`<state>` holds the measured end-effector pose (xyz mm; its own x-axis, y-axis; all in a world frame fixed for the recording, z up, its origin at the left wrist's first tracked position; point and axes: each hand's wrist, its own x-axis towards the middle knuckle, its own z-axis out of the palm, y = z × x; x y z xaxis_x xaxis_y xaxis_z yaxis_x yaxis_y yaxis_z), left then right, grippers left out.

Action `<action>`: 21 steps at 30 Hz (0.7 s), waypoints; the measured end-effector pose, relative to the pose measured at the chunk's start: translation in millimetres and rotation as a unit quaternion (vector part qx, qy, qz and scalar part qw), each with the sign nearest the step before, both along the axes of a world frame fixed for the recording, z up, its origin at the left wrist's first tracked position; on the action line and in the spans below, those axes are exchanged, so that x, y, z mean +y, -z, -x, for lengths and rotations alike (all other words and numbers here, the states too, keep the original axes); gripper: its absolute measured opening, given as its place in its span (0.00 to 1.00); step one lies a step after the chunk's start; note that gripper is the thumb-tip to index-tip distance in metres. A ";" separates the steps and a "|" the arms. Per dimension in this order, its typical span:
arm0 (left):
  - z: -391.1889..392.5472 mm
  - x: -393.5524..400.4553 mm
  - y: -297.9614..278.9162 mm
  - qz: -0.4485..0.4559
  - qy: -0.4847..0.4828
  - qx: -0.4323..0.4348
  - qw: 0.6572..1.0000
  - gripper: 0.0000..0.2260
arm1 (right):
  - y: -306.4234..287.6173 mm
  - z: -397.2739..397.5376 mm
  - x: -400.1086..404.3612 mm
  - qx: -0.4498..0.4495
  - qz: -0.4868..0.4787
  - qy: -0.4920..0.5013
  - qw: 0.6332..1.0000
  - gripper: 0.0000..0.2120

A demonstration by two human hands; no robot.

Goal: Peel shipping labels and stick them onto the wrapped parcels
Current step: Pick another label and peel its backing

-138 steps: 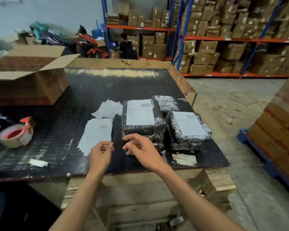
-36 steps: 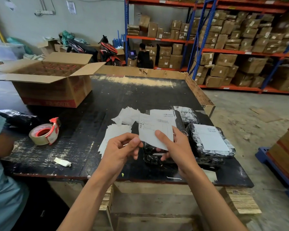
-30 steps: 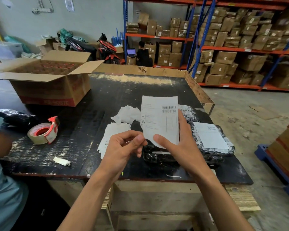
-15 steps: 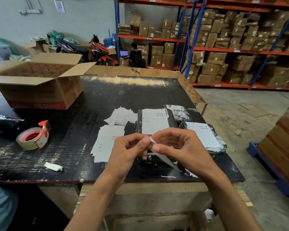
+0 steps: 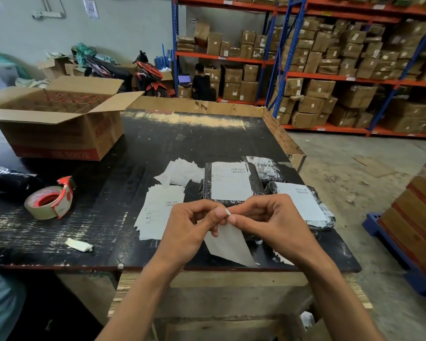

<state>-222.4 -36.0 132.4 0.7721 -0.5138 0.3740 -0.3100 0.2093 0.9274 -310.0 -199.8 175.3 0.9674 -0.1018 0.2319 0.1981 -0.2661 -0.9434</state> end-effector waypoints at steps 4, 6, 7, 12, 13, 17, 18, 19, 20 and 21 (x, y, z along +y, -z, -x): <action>-1.5 0.8 0.0 -0.003 0.016 -0.007 1.000 0.10 | -1.5 0.8 1.8 -0.001 0.019 0.010 1.000 0.05; -2.0 1.2 0.3 -0.002 0.023 -0.005 1.000 0.10 | -2.6 1.5 3.2 0.001 0.022 0.014 1.000 0.04; -2.2 1.0 0.2 -0.002 0.025 -0.006 1.000 0.11 | -3.0 2.0 3.7 0.000 0.021 0.018 1.000 0.04; -3.8 -0.4 -0.9 -0.014 0.032 -0.016 0.999 0.11 | -2.1 2.8 5.2 0.009 0.012 0.036 0.999 0.03; -4.1 -0.1 -0.4 -0.019 0.030 -0.023 0.999 0.11 | -1.7 3.1 5.8 0.013 0.011 0.040 0.999 0.03; -3.7 0.6 0.4 -0.040 0.024 -0.039 0.998 0.11 | 0.1 3.3 8.5 0.027 -0.002 0.059 0.998 0.06; -3.6 -0.1 0.8 -0.044 0.021 -0.039 0.998 0.10 | 1.4 2.4 9.2 0.030 -0.008 0.067 0.997 0.06; -3.4 -0.8 0.8 -0.045 0.018 -0.039 0.998 0.09 | 2.6 1.2 10.0 0.032 -0.019 0.075 0.996 0.07; -3.7 -1.7 1.2 -0.045 0.016 -0.039 0.998 0.07 | 3.9 0.0 11.0 0.035 -0.038 0.086 0.995 0.07; -3.9 -2.2 1.5 -0.043 0.016 -0.039 0.998 0.06 | 5.2 -1.2 12.4 0.038 -0.065 0.096 0.993 0.07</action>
<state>-218.5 -38.1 130.9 0.7244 -0.5714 0.3858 -0.3767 0.1406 0.9156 -308.8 -187.4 170.2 0.9414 -0.3104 0.1324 0.0831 -0.1670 -0.9825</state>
